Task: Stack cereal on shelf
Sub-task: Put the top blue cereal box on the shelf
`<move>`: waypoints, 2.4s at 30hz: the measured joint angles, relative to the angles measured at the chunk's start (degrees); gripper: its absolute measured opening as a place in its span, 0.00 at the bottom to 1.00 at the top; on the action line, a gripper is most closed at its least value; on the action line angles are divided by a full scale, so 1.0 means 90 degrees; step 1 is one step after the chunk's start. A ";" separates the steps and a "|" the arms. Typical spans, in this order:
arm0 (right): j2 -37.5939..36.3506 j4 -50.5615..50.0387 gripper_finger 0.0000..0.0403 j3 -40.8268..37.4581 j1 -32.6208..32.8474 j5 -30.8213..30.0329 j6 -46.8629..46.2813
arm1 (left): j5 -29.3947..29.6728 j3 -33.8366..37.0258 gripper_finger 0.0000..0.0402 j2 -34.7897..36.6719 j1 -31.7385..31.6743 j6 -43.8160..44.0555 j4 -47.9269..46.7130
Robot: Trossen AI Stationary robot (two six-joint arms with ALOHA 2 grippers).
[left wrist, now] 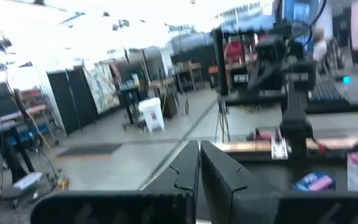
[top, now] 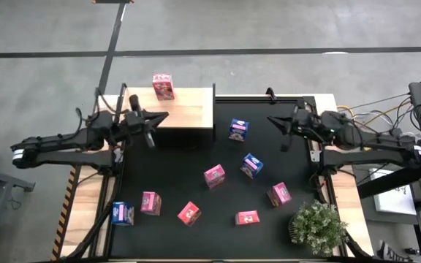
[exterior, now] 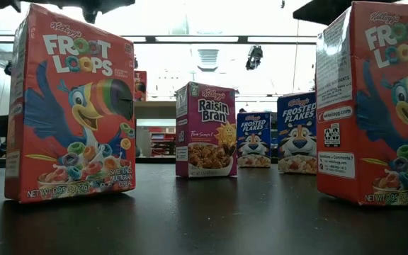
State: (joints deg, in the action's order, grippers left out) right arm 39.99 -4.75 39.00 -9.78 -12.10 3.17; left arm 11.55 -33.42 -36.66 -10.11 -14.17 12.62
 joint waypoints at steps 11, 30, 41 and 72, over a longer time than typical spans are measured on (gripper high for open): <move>0.1956 -0.1724 0.02 0.1621 -0.0435 0.0010 -0.0482 | 0.0005 0.0560 0.00 0.0640 0.0000 -0.0002 0.0171; 0.4334 -0.3571 0.50 0.3335 -0.1128 0.1015 -0.0119 | -0.0008 0.0662 0.00 0.0667 0.0005 -0.0005 0.0004; 0.4771 -0.3575 0.69 0.3306 -0.1287 0.1001 0.0215 | -0.0012 0.0693 0.00 0.0667 0.0004 -0.0029 -0.0080; 0.5193 -0.3627 0.39 0.3172 -0.1503 0.1229 0.0300 | -0.0015 0.0696 0.00 0.0540 0.0000 -0.0032 -0.0131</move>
State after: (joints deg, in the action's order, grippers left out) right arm 86.73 -37.40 67.55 -23.31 -1.04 5.87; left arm 11.42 -27.16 -31.79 -10.11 -14.46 11.44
